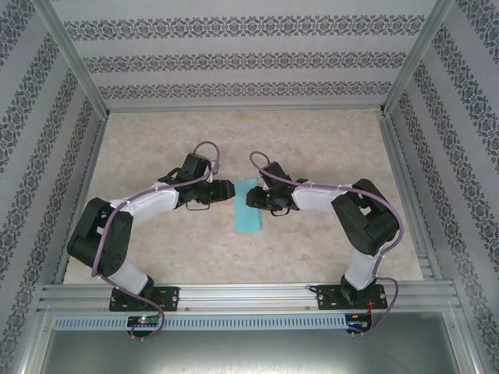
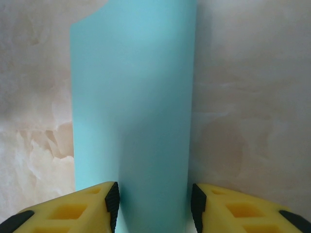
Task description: Fold a paper plane with a square sheet of paper (pick it up from the middle)
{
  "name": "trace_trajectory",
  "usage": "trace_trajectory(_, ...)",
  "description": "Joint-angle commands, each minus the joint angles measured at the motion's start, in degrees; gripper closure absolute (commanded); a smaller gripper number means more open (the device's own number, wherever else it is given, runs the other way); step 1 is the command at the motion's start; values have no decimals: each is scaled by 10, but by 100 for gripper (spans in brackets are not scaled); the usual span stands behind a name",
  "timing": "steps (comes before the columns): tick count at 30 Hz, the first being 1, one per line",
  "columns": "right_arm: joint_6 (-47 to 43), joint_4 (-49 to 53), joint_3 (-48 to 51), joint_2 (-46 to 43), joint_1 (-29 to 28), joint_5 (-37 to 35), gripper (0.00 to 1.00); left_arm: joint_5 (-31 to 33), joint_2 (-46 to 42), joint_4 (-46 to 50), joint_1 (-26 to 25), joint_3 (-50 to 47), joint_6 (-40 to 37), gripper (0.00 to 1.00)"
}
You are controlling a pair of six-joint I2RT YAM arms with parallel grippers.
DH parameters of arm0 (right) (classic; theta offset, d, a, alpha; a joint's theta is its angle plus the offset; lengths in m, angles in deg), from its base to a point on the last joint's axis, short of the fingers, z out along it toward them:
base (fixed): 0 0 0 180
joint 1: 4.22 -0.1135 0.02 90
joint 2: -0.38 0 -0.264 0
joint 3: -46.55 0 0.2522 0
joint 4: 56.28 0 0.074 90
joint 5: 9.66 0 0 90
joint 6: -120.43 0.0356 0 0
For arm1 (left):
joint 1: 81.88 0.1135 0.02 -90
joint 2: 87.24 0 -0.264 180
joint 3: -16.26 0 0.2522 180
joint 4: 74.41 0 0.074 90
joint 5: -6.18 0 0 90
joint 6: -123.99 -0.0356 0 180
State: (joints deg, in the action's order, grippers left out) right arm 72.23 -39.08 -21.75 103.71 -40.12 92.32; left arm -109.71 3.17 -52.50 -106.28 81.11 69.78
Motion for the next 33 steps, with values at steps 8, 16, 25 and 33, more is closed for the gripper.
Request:
trace_trajectory(8, -7, -8, -12, 42, -11, -32, 52, -8, -16, 5, -7, -12, -10, 41)
trace_trajectory(16, -7, -5, -14, 47, -13, -35, 51, -15, -13, -6, -7, -19, -4, 42)
trace_trajectory(25, -27, 14, -16, 42, -12, -41, 53, -15, -9, -10, -6, -19, -2, 43)
trace_trajectory(33, -32, 16, -20, 43, -11, -39, 53, -17, -5, -9, -7, -14, -2, 43)
